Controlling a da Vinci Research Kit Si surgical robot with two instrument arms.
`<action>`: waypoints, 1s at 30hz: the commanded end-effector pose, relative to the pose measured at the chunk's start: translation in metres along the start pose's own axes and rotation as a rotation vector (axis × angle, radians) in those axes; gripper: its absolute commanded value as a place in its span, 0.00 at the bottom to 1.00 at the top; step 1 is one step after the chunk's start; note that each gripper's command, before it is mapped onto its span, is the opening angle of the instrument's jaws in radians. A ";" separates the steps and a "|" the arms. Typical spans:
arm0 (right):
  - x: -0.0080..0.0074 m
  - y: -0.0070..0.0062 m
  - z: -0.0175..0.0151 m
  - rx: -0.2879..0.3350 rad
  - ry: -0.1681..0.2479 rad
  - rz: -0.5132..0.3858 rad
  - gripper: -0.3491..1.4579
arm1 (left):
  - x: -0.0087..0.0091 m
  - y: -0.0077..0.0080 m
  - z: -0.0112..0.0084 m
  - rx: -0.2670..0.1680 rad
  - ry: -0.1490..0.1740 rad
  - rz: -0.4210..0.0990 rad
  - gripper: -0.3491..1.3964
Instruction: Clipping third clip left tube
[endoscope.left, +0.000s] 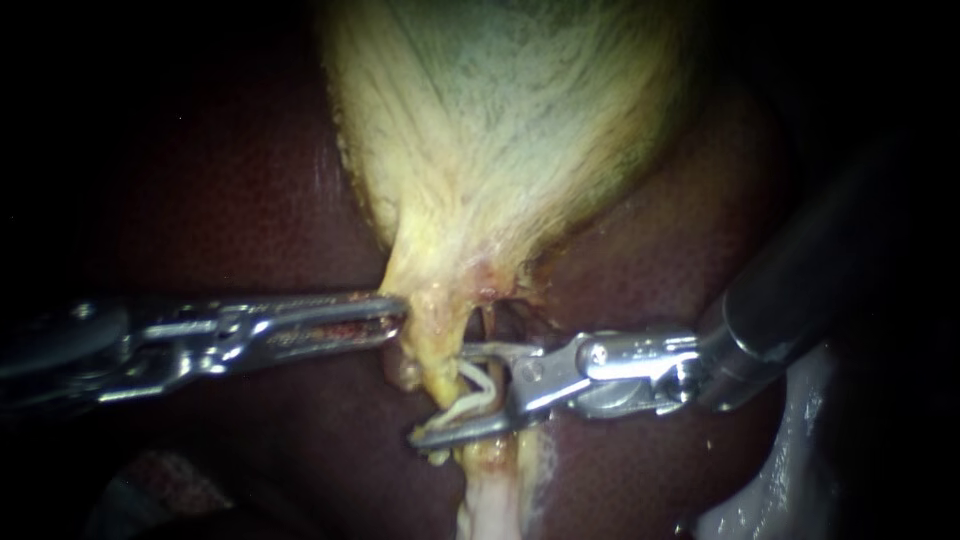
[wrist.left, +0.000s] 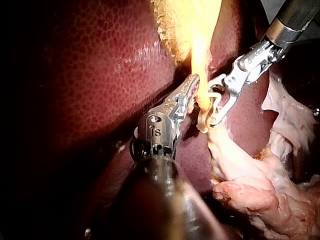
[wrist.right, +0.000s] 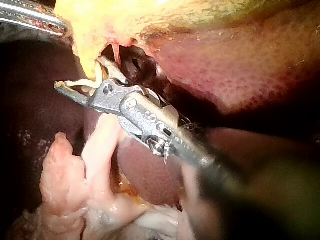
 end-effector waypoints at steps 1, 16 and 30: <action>0.0002 -0.0001 0.0000 -0.003 -0.003 -0.003 0.52 | 0.0000 0.0000 0.0000 0.002 0.001 0.000 0.00; 0.0033 0.0008 -0.0025 -0.028 0.012 0.022 0.52 | 0.0001 0.0002 0.0002 0.002 0.001 0.001 0.00; 0.0029 0.0009 -0.0033 -0.029 0.008 0.152 0.23 | 0.0002 0.0003 0.0005 0.002 0.001 0.002 0.00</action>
